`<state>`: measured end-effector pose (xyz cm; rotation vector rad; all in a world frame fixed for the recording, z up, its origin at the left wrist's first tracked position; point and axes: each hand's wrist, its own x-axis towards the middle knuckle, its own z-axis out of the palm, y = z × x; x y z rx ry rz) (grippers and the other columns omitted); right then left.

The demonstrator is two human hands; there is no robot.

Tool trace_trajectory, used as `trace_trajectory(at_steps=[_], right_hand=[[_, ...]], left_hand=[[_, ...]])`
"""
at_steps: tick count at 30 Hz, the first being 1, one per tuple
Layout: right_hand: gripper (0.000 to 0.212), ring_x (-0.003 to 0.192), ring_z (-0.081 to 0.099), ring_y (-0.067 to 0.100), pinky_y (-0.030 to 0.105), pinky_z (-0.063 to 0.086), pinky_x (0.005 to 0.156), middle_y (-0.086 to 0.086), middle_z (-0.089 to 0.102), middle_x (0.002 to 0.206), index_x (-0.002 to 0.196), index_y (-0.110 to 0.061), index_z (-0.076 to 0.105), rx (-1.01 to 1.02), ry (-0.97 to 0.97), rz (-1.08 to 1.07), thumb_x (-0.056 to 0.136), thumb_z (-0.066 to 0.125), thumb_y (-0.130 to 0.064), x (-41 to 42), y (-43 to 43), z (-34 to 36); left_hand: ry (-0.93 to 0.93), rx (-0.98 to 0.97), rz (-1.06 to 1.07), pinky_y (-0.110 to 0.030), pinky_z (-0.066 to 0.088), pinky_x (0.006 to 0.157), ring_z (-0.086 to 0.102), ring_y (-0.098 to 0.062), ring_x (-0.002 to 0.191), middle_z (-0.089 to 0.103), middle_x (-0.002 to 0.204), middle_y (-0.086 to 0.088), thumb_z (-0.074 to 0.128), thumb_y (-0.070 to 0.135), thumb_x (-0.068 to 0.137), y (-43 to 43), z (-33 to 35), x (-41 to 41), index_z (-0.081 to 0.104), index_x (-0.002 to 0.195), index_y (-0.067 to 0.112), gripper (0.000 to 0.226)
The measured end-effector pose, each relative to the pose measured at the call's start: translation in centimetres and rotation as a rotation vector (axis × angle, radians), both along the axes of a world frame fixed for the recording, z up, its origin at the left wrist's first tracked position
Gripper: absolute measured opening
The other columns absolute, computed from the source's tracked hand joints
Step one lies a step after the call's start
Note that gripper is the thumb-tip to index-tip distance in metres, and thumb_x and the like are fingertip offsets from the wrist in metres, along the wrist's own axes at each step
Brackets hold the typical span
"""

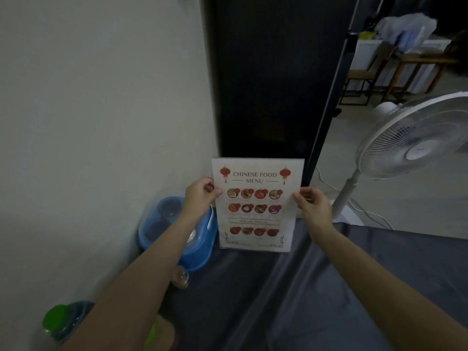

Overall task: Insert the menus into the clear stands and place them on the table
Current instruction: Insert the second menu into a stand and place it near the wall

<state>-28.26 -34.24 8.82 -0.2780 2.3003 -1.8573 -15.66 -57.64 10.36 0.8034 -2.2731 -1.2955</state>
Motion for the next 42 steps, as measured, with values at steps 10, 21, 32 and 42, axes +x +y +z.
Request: trace_trajectory(at_steps=[10,21,32,42], right_hand=[[0.008,0.09,0.06,0.017,0.031,0.049,0.078,-0.008,0.06,0.089,0.098,-0.014,0.057,0.006,0.013,-0.003,0.091,0.057,-0.018,0.0,-0.4,0.0],[0.011,0.082,0.059,0.01,0.018,0.045,0.065,-0.005,0.06,0.09,0.099,-0.01,0.057,0.008,-0.021,-0.004,0.092,0.056,-0.018,-0.3,0.1,-0.5],[0.014,0.079,0.058,0.004,0.02,0.047,0.07,-0.011,0.06,0.088,0.105,-0.013,0.059,0.092,0.039,0.049,0.093,0.054,-0.019,-0.1,0.7,-0.1],[0.027,0.102,0.061,0.018,0.034,0.051,0.091,0.007,0.06,0.118,0.116,-0.015,0.056,0.571,0.278,0.329,0.092,0.054,-0.026,4.6,6.6,-1.8]], left_hand=[[0.021,-0.01,-0.005,-0.041,0.059,0.08,0.067,-0.028,0.089,0.067,0.087,-0.005,0.067,0.01,0.086,-0.1,-0.7,0.0,0.067,0.092,0.003,0.009],[0.066,-0.016,0.028,-0.014,0.046,0.066,0.062,-0.011,0.079,0.068,0.091,-0.003,0.063,0.013,0.089,0.8,-2.0,-0.7,0.067,0.098,0.002,0.014],[0.011,0.039,-0.001,-0.022,0.052,0.072,0.066,-0.022,0.092,0.07,0.102,-0.009,0.062,0.018,0.091,0.5,-1.9,-0.7,0.065,0.105,0.001,0.022],[-0.112,-0.235,0.055,-0.03,0.056,0.077,0.063,-0.014,0.089,0.065,0.1,-0.003,0.055,0.019,0.094,8.3,-3.6,5.3,0.059,0.097,0.012,0.009]])
